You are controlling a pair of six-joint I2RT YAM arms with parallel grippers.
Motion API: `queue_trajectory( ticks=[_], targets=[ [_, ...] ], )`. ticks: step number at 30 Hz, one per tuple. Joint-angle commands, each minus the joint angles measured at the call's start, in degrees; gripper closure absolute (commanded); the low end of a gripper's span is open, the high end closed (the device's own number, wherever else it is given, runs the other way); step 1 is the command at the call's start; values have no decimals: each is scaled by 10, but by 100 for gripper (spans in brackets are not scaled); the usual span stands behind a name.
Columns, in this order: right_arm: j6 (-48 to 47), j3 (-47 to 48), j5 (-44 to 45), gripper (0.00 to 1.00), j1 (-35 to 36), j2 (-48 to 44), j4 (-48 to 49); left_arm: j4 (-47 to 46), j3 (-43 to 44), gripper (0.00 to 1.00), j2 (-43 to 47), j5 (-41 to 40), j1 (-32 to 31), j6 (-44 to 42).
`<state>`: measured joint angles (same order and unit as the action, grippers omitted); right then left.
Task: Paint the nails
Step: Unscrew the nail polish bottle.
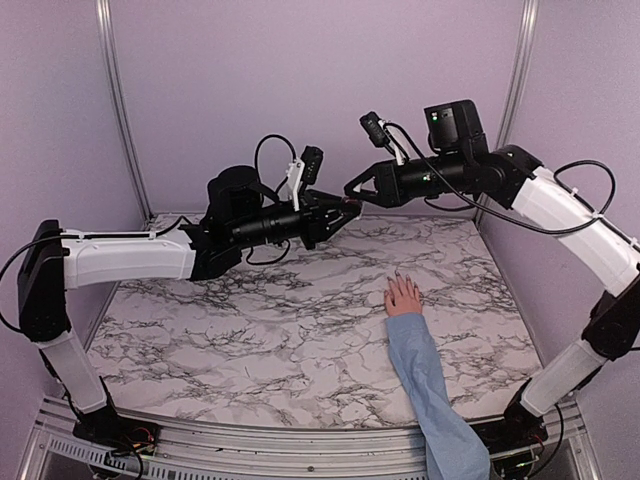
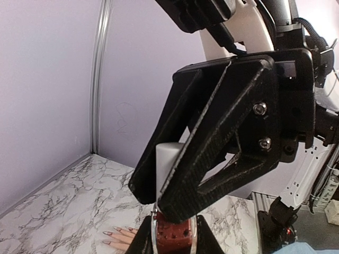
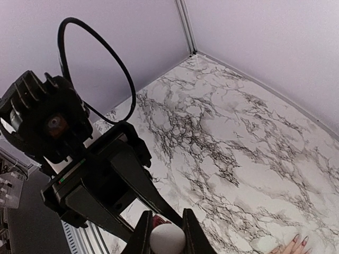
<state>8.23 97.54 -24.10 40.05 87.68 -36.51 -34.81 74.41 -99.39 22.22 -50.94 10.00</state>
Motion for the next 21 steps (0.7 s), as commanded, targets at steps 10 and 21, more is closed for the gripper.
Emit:
queue_trajectory(
  ticks=[10, 21],
  targets=[
    [-81, -7, -272, 100, 15, -20, 89, -131, 36, 100, -6, 217, -10, 141],
    [-87, -5, -271, 72, 13, -33, 87, -134, 25, 100, 6, 193, -8, 133]
  ],
)
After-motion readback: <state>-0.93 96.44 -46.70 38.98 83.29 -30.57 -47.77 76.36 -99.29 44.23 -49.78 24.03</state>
